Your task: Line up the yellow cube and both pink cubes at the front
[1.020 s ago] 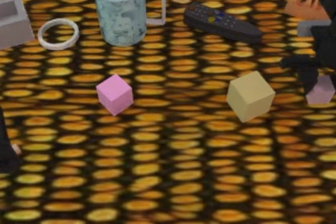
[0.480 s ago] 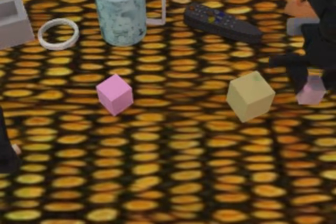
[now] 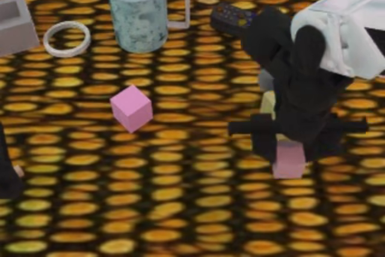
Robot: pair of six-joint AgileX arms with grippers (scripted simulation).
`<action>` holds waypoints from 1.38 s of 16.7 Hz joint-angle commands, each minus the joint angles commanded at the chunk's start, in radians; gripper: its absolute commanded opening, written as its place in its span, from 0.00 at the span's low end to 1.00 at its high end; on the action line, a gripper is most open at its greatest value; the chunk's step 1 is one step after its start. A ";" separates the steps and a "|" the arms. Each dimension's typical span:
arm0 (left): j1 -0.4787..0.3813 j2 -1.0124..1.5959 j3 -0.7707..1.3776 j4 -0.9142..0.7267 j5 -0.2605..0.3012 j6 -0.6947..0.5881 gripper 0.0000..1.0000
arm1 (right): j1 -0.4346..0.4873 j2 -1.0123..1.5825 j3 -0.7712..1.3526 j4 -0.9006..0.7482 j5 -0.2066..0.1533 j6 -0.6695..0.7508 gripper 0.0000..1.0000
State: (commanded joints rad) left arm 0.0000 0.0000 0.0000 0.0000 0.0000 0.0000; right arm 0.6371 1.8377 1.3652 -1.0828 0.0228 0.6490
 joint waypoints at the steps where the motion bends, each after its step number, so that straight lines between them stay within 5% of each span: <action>1: 0.000 0.000 0.000 0.000 0.000 0.000 1.00 | 0.043 -0.022 -0.022 0.002 0.002 0.043 0.00; 4: 0.000 0.000 0.000 0.000 0.000 0.000 1.00 | 0.107 -0.064 -0.060 0.007 0.005 0.107 0.00; 22: 0.000 0.000 0.000 0.000 0.000 0.000 1.00 | 0.114 0.030 -0.237 0.278 0.006 0.115 0.00; 23: 0.000 0.000 0.000 0.000 0.000 0.000 1.00 | 0.114 0.030 -0.237 0.278 0.006 0.115 0.08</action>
State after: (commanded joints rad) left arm 0.0000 0.0000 0.0000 0.0000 0.0000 0.0000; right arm 0.7510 1.8678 1.1287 -0.8051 0.0289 0.7644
